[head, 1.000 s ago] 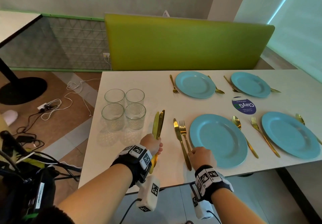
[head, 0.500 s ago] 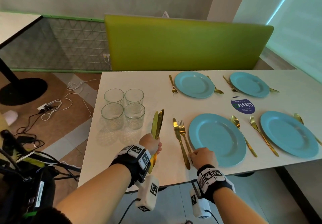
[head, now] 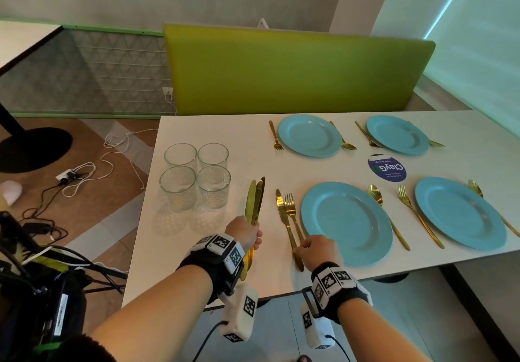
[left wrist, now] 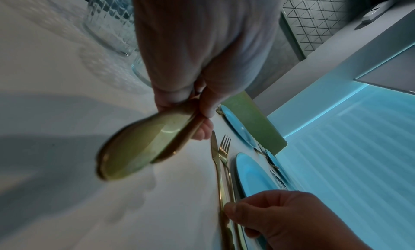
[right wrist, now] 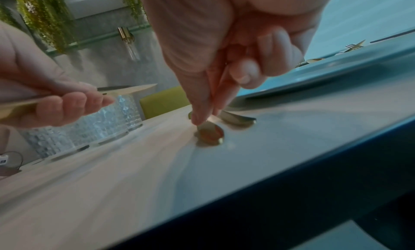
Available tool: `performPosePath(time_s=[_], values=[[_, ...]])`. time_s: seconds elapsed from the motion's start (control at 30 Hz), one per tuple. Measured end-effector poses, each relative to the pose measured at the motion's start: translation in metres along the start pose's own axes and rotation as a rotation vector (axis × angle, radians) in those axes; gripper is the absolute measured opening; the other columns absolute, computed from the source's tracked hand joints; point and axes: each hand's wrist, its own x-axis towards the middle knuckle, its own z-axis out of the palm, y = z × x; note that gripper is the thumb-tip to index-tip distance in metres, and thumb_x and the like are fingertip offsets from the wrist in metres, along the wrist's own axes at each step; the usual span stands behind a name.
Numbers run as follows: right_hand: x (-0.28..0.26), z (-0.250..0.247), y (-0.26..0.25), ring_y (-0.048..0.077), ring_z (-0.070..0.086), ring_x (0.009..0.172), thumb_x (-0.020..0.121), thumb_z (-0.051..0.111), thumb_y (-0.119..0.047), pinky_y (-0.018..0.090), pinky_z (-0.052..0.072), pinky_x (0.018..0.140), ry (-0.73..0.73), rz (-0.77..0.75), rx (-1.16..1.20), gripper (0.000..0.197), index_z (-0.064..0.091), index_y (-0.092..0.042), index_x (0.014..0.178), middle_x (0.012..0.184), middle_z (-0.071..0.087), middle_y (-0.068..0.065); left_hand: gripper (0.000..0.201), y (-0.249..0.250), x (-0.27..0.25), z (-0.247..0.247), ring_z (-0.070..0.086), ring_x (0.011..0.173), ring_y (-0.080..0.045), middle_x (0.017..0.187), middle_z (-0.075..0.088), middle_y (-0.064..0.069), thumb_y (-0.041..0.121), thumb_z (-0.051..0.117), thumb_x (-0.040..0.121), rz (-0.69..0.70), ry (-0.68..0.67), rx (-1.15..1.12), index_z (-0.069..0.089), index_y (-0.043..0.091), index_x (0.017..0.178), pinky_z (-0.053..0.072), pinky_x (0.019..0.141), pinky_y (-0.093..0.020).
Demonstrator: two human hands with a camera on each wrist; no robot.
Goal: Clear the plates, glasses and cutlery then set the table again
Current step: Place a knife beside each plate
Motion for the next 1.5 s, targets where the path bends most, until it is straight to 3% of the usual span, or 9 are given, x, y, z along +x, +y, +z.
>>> performPosePath(time_s=[0.33,0.43,0.6,0.77,0.87,0.97,1.1,1.3,1.5], values=[[-0.013,-0.034,-0.031,0.010,0.058,0.067,0.086,0.063,-0.042,0.023,0.052,0.067,-0.073,-0.155,0.277,0.028,0.071,-0.015,0.088,0.077,0.064,-0.005,0.019,0.012,-0.004,0.004,0.060,0.078,-0.018,0.091,0.064,-0.009,0.013,0.045,0.098,0.040,-0.096,-0.050,0.057,0.001,0.108,0.053,0.076,-0.028],[-0.018,-0.052,-0.040,0.006,0.058,0.057,0.082,0.067,-0.042,0.017,0.047,0.048,-0.162,-0.197,0.318,0.023,0.067,-0.020,0.078,0.076,0.066,-0.006,0.016,0.024,-0.008,0.011,0.064,0.085,-0.025,0.094,0.067,-0.015,0.011,0.051,0.095,0.056,-0.134,-0.064,0.062,0.000,0.097,0.052,0.084,-0.035],[-0.017,-0.070,-0.030,0.006,0.060,0.057,0.090,0.060,-0.030,0.016,0.047,0.049,-0.243,-0.157,0.382,0.020,0.059,-0.023,0.071,0.073,0.065,-0.005,0.022,0.041,-0.008,0.037,0.063,0.079,-0.023,0.082,0.067,-0.008,0.012,0.050,0.095,0.056,-0.178,-0.159,0.064,0.008,0.078,0.050,0.076,-0.031],[0.003,-0.091,-0.010,0.008,0.058,0.054,0.093,0.055,-0.021,0.016,0.045,0.044,-0.276,-0.128,0.465,0.022,0.059,-0.021,0.072,0.071,0.064,-0.003,0.024,0.056,0.011,0.079,0.065,0.091,-0.028,0.094,0.071,-0.014,0.016,0.053,0.093,0.066,-0.206,-0.220,0.068,0.010,0.075,0.049,0.100,-0.046],[0.026,-0.110,0.007,0.008,0.056,0.050,0.093,0.056,-0.020,0.016,0.043,0.041,-0.249,-0.124,0.460,0.024,0.057,-0.020,0.069,0.068,0.062,-0.002,0.025,0.073,0.019,0.107,0.062,0.080,-0.028,0.082,0.067,-0.013,0.016,0.052,0.093,0.058,-0.215,-0.244,0.063,0.010,0.071,0.050,0.095,-0.054],[0.053,-0.136,0.029,0.009,0.057,0.050,0.093,0.055,-0.019,0.019,0.046,0.044,-0.199,-0.096,0.425,0.022,0.057,-0.017,0.071,0.069,0.062,0.001,0.023,0.095,0.024,0.128,0.058,0.064,-0.026,0.077,0.057,-0.011,0.007,0.042,0.097,0.022,-0.198,-0.306,0.051,0.007,0.077,0.053,0.067,-0.038],[0.097,-0.166,0.083,0.022,0.067,0.072,0.088,0.057,-0.023,0.031,0.057,0.073,-0.060,-0.025,0.208,0.025,0.060,-0.022,0.063,0.078,0.070,0.007,0.009,0.112,0.047,0.152,0.058,0.041,-0.015,0.069,0.055,-0.010,0.012,0.037,0.101,0.025,-0.079,-0.352,0.044,0.006,0.100,0.039,0.040,-0.020],[0.136,-0.174,0.173,0.022,0.063,0.105,0.089,0.058,-0.026,0.022,0.046,0.084,-0.065,0.118,-0.058,0.023,0.071,-0.013,0.103,0.110,0.069,0.006,0.024,0.119,0.076,0.184,0.047,0.043,-0.015,0.062,0.054,-0.009,0.020,0.042,0.099,0.034,-0.009,-0.346,0.046,0.013,0.077,0.034,0.042,-0.022],[0.149,-0.162,0.206,0.016,0.057,0.081,0.089,0.053,-0.020,0.026,0.051,0.083,-0.052,0.167,-0.029,0.020,0.071,-0.014,0.096,0.089,0.067,0.003,0.030,0.113,0.086,0.211,0.038,0.040,-0.014,0.058,0.044,-0.007,0.017,0.041,0.100,0.029,0.040,-0.312,0.045,0.013,0.070,0.029,0.029,-0.012]])
